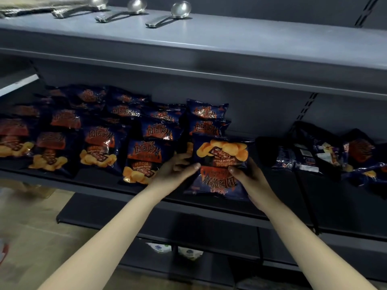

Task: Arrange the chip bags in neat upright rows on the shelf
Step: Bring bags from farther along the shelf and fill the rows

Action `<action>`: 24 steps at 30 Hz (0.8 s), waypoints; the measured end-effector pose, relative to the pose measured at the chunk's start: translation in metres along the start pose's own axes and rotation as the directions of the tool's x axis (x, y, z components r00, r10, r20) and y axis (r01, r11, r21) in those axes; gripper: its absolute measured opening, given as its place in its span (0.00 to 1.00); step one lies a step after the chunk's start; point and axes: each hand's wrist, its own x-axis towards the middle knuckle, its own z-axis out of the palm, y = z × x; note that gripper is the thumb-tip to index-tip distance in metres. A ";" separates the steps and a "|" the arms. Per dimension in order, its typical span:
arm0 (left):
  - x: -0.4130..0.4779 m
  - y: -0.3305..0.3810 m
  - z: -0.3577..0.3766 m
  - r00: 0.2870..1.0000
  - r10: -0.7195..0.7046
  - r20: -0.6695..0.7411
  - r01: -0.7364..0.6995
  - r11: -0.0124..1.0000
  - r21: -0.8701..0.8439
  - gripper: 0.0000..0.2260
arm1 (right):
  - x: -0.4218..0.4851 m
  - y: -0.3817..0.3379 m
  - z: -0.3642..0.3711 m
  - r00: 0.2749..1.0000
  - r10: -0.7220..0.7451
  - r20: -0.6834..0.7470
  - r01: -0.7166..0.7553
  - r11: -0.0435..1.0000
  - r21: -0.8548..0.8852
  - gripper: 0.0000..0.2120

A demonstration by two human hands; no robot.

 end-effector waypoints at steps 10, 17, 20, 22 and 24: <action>0.007 -0.009 -0.002 0.979 0.077 0.187 -0.095 0.992 0.087 0.16 | -0.007 0.013 0.017 0.993 0.058 -0.104 -0.063 0.997 -0.042 0.24; 0.030 0.049 -0.035 0.719 -0.143 0.680 -0.247 0.862 0.443 0.18 | 0.009 -0.075 0.003 0.956 -0.220 0.197 0.293 0.780 -0.553 0.31; 0.035 0.055 -0.019 0.680 -0.245 0.691 -0.318 0.751 0.579 0.20 | 0.019 -0.088 0.021 0.879 0.178 0.443 0.240 0.636 -0.733 0.32; 0.037 0.049 -0.008 0.674 -0.311 0.670 -0.366 0.647 0.669 0.19 | 0.023 -0.075 0.025 0.819 0.383 0.427 0.183 0.530 -0.828 0.27; 0.037 0.042 -0.003 0.671 -0.363 0.646 -0.380 0.579 0.721 0.21 | 0.019 -0.061 0.026 0.799 0.445 0.403 0.102 0.561 -0.821 0.16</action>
